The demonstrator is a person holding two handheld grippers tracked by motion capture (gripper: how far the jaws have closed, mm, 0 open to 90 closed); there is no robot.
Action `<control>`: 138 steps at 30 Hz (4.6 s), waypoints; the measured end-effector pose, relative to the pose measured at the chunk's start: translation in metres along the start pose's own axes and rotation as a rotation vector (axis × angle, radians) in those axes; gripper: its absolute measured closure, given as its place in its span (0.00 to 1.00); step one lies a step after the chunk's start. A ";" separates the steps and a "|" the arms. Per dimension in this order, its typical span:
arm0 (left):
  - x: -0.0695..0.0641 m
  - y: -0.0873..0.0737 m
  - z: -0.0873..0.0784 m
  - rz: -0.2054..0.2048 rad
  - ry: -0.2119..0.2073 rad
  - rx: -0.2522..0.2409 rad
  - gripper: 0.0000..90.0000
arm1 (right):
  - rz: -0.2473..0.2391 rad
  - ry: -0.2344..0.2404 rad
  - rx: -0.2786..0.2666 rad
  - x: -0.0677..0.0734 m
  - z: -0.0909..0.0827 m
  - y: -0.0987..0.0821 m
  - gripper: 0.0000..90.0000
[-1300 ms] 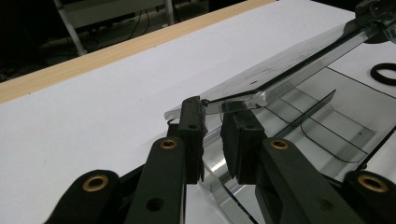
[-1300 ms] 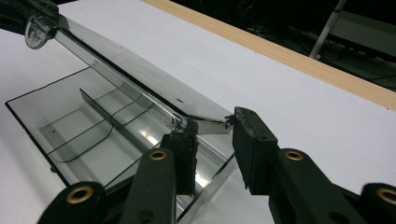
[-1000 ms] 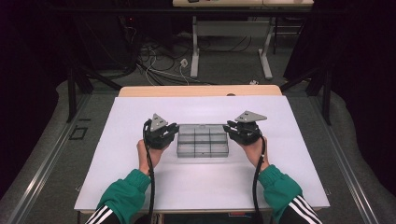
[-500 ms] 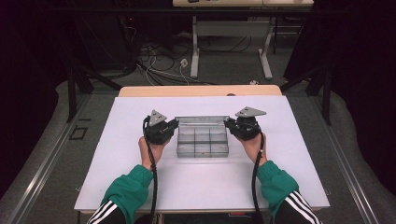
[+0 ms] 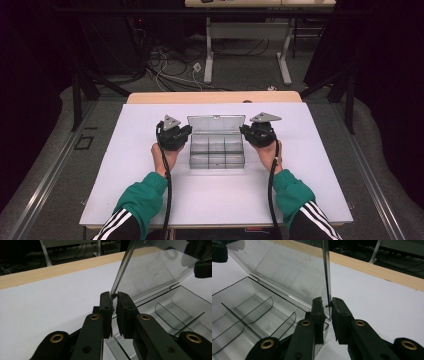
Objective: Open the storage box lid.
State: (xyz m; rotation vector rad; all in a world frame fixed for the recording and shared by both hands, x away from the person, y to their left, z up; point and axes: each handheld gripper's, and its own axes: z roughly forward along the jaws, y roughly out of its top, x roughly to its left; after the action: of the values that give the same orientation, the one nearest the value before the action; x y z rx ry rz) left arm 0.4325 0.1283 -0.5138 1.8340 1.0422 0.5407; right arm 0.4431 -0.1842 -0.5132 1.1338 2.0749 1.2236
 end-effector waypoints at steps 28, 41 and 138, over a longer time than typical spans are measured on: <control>0.002 -0.007 0.027 0.102 0.057 0.089 0.92 | 0.007 -0.053 0.080 0.000 0.021 0.003 0.87; 0.000 -0.008 0.030 0.112 0.083 0.113 0.88 | 0.013 -0.045 0.119 -0.001 0.029 -0.001 0.82; 0.012 -0.082 -0.109 0.124 0.000 0.251 0.00 | 0.023 -0.001 0.296 -0.069 -0.068 -0.065 0.25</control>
State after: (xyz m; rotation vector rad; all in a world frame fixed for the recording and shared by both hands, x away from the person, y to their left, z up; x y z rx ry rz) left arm 0.3248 0.2104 -0.5350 2.1303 1.0385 0.5006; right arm 0.4038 -0.2912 -0.5373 1.2881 2.3016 0.9457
